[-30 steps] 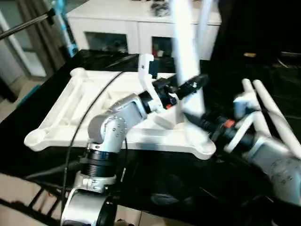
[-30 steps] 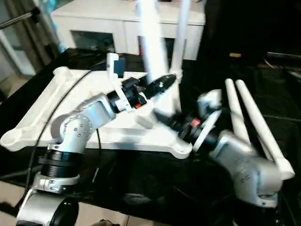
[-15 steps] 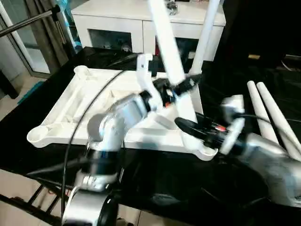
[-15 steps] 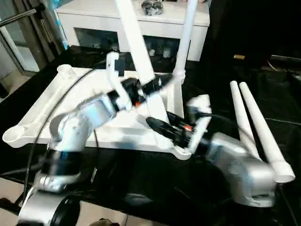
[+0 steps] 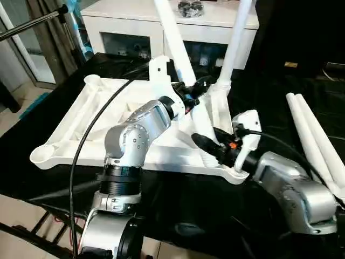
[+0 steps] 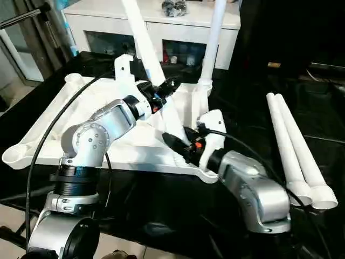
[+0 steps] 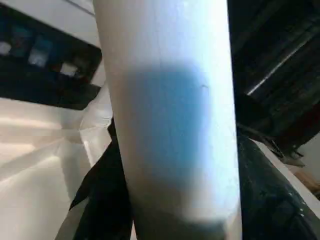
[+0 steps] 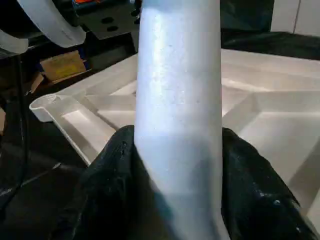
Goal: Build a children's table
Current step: Pick table leg
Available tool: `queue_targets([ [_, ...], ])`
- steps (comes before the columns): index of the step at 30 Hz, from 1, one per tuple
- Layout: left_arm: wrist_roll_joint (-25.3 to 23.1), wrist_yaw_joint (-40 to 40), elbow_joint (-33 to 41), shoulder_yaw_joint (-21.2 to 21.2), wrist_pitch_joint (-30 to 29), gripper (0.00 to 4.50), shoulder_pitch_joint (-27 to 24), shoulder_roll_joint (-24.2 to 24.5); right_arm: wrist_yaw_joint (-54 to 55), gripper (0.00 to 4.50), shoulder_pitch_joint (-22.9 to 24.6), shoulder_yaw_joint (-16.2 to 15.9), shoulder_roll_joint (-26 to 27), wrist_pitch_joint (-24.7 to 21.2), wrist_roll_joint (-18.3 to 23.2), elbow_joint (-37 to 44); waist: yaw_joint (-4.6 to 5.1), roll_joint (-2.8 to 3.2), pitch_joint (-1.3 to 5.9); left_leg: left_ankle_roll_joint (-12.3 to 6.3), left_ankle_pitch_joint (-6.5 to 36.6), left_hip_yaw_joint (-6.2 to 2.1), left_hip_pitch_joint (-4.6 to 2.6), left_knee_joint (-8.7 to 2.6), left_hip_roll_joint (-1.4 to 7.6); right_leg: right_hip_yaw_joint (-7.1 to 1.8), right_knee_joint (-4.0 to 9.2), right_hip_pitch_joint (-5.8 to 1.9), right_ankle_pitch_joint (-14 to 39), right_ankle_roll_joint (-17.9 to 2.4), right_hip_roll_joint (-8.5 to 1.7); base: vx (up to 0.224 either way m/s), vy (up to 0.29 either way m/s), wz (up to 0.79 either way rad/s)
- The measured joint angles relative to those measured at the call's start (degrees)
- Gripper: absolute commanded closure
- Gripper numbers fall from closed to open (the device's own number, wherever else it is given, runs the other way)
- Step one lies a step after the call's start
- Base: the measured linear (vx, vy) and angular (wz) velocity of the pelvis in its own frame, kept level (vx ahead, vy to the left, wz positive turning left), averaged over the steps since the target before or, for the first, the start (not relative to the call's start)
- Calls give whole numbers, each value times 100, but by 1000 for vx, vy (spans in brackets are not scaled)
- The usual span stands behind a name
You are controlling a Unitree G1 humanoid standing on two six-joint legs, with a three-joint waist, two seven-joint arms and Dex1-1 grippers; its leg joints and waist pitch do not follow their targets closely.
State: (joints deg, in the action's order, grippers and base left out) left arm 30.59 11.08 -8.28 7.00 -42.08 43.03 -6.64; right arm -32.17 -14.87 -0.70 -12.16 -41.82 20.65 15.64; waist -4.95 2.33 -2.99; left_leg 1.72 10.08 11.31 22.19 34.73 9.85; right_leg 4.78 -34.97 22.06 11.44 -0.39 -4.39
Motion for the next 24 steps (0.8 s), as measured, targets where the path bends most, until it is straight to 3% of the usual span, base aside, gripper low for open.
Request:
queue_targets([
  [3,2,288,74,-142,84,236,0,142,34,256,-87,-52,-2,19,-30,-9,0,-1,0,1,1,0,0,0,0,0,0,0,-1,1,0,0,0,0],
  [5,-1,497,114,-281,104,247,0,207,7,187,-120,-72,-28,15,-24,-60,-7,-1,0,1,1,0,1,0,-1,-1,1,0,-1,0,0,0,0,0],
  [11,24,1414,101,-739,54,262,-31,550,-351,142,-487,269,-328,-135,461,-105,-4,-7,-3,-3,-2,0,-1,0,0,-1,-1,0,-1,0,0,0,0,0],
  [18,185,2439,102,-953,67,264,-31,903,-1146,79,-500,584,-1006,-936,1212,-107,-1,2,-1,-6,-3,1,-1,0,0,-1,-3,0,-1,-1,0,0,0,0],
  [24,623,3274,156,-956,73,264,-32,979,-1699,29,-504,581,-1431,-1268,1585,-138,-3,2,-1,-6,-4,2,-3,2,0,-1,-4,-1,-3,-4,0,0,0,0],
])
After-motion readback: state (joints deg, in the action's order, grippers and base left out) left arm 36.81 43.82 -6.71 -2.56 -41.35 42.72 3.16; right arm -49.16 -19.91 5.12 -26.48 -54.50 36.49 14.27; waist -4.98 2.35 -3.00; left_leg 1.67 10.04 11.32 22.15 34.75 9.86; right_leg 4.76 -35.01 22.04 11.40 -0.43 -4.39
